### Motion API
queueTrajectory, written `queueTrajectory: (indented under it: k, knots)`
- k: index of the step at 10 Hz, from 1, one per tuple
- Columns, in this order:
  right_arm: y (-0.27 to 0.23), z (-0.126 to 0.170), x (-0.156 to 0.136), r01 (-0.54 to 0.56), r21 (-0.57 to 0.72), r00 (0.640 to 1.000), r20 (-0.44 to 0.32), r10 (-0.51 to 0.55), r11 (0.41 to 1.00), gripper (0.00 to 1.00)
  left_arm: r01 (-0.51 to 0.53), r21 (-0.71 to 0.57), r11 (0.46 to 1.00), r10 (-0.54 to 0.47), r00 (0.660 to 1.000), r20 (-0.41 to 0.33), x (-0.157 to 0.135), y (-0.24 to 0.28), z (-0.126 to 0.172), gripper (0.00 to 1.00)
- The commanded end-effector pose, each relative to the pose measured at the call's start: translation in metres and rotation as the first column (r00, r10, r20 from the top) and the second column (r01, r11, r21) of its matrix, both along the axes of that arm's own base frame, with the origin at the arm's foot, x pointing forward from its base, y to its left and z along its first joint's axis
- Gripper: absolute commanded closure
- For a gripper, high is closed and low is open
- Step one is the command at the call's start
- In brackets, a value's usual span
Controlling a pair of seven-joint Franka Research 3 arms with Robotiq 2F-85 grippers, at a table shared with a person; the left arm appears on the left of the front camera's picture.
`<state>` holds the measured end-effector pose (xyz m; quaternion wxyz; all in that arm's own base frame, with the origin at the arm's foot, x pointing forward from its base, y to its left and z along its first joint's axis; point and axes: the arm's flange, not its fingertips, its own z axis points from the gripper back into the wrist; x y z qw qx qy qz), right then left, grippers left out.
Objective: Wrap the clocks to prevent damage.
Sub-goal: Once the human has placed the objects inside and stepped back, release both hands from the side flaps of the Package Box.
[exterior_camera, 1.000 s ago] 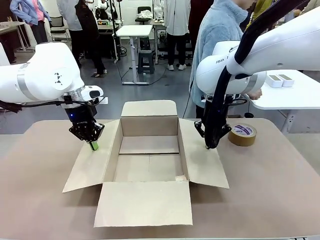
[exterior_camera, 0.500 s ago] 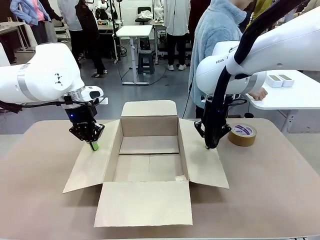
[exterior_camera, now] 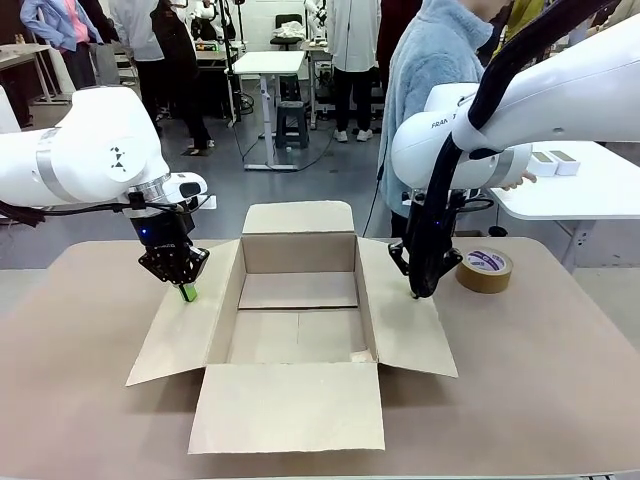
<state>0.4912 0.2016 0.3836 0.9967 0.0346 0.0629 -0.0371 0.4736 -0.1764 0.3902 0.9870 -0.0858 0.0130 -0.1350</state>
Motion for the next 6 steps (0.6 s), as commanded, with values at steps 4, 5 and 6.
queueTrajectory:
  k: [4,5,6]
  knots:
    - [0.0012,0.0012,-0.0005,0.006,-0.001,1.0,-0.001,-0.006,1.0,1.0,0.001,0.003,1.0,-0.001,1.0,-0.002,-0.0013,0.0008,-0.0017,1.0]
    - [0.0012,0.0012,-0.0005,0.006,-0.001,1.0,-0.001,-0.006,1.0,1.0,0.001,0.003,1.0,-0.001,1.0,-0.002,-0.0013,0.0008,-0.0017,1.0]
    - [0.0012,0.0012,-0.0005,0.006,-0.001,1.0,-0.001,-0.006,1.0,1.0,0.001,0.003,1.0,-0.001,1.0,-0.002,-0.0013,0.0008,-0.0017,1.0]
